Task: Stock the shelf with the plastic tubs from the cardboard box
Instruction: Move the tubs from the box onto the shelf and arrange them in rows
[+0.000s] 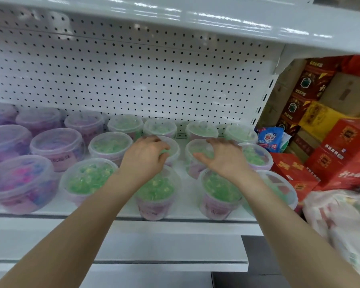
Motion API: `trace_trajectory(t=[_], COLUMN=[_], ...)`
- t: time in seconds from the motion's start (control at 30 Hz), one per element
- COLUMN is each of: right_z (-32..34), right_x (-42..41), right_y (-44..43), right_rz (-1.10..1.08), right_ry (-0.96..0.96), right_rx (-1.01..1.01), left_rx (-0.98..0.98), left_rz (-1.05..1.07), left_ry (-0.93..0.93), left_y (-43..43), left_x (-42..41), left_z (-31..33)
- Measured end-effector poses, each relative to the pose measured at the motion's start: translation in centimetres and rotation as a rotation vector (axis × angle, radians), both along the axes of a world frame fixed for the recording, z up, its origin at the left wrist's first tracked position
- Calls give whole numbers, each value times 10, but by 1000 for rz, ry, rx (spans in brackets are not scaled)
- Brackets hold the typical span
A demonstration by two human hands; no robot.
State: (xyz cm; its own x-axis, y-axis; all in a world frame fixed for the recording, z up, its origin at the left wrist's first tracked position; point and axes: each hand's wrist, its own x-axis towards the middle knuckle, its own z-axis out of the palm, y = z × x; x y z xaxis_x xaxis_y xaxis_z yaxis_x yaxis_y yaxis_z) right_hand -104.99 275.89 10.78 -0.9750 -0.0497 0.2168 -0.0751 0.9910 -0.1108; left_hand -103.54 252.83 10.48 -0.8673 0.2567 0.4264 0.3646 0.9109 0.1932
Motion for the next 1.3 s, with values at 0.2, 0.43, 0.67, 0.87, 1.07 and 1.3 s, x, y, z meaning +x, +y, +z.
trace_trajectory(t=[0.2, 0.43, 0.67, 0.87, 1.07, 1.3], right_z=[-20, -61, -68, -67, -38, -4], right_x=[87, 140, 145, 144, 130, 65], right_y=[5, -2, -12, -8, 24, 104], right_rz=[10, -41, 32, 166, 143, -398], right_ry=[537, 588, 582, 546, 594, 128], right_rx=[-139, 8, -53, -92, -81, 52], left_rx=[69, -87, -147, -164, -115, -213], left_rz=[-111, -185, -181, -150, -165, -222], left_ry=[186, 159, 130, 130, 158, 24], left_y=[-15, -30, -35, -29, 8, 73], left_x=[52, 91, 100, 100, 77, 31], left_z=[-4, -23, -26, -23, -5, 2])
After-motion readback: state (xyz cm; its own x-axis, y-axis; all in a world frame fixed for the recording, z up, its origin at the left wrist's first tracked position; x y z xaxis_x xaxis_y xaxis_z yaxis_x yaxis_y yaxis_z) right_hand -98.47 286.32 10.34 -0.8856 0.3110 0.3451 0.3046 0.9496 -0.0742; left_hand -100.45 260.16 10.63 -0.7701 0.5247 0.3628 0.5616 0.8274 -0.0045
